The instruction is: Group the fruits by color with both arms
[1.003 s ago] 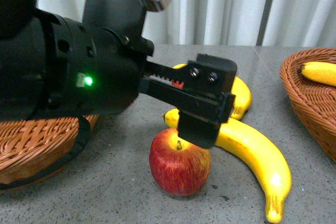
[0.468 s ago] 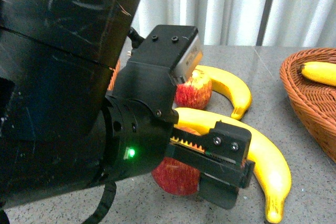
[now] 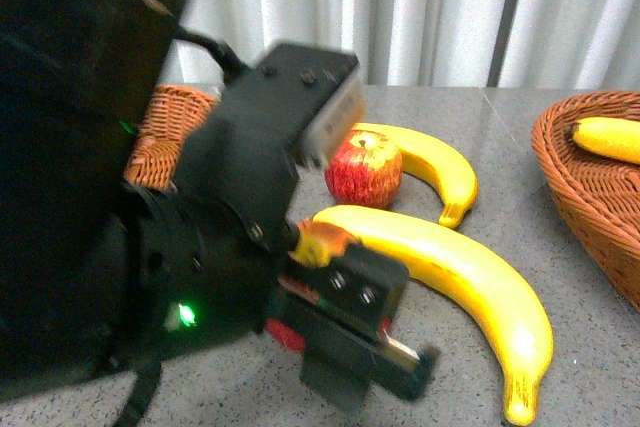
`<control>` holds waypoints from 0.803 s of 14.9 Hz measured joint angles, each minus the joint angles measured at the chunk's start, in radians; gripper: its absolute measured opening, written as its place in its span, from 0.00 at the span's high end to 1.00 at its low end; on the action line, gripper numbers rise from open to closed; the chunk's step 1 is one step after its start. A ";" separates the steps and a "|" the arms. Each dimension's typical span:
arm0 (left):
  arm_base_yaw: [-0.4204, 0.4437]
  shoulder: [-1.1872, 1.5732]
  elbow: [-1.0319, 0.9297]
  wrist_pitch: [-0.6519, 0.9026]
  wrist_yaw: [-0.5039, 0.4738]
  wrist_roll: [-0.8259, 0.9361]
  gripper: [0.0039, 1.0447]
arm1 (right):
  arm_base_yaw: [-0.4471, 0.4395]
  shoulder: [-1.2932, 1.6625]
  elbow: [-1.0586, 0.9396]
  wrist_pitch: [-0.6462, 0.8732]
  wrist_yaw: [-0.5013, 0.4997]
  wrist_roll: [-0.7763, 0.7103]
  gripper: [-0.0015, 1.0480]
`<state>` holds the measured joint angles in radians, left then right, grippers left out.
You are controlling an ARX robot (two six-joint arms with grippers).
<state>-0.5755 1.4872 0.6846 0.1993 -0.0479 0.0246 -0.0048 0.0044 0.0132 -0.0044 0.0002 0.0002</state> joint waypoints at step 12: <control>0.412 -0.031 0.031 -0.009 -0.087 -0.177 0.37 | 0.000 0.000 0.000 0.000 0.000 0.000 0.06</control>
<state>-0.1635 1.4563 0.7158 0.1905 -0.1352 -0.1528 -0.0048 0.0044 0.0132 -0.0044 0.0002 0.0002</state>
